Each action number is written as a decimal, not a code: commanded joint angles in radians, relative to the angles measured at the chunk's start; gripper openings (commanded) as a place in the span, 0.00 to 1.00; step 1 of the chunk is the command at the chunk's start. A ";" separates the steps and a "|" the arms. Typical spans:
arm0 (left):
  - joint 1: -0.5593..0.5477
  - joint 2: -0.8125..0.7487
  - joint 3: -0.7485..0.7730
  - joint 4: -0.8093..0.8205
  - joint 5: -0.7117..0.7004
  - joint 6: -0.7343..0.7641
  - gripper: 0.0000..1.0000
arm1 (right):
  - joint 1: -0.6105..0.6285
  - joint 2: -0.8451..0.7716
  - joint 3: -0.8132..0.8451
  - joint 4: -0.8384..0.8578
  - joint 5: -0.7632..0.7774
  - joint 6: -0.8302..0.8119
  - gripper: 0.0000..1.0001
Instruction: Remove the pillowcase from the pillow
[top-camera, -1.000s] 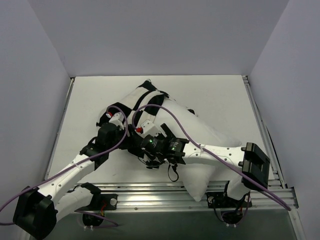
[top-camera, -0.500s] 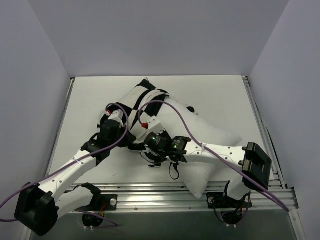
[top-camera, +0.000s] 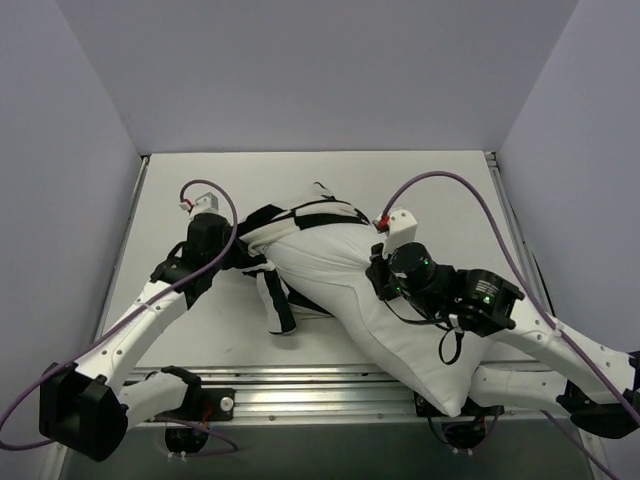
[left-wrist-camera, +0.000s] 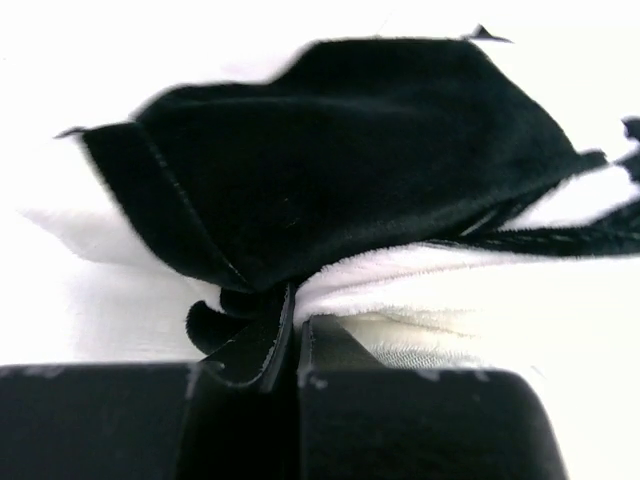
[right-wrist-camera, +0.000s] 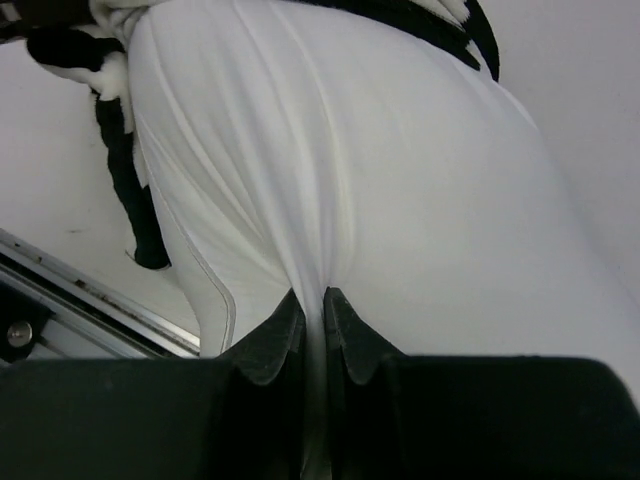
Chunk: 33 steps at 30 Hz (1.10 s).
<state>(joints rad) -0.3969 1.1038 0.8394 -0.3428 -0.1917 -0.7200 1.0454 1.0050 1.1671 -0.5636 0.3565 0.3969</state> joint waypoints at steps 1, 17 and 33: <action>0.099 0.105 0.026 0.010 -0.261 0.010 0.03 | -0.028 -0.104 0.095 -0.197 0.056 -0.021 0.00; 0.173 0.328 0.152 0.099 0.075 0.071 0.33 | -0.027 -0.023 -0.172 0.159 -0.576 -0.039 0.16; -0.028 0.402 0.594 -0.022 0.396 0.640 0.94 | -0.298 0.081 0.039 0.100 -0.236 -0.087 1.00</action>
<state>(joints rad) -0.3561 1.3884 1.3277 -0.3031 0.1368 -0.2626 0.8646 1.0405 1.1877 -0.4637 0.1009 0.3344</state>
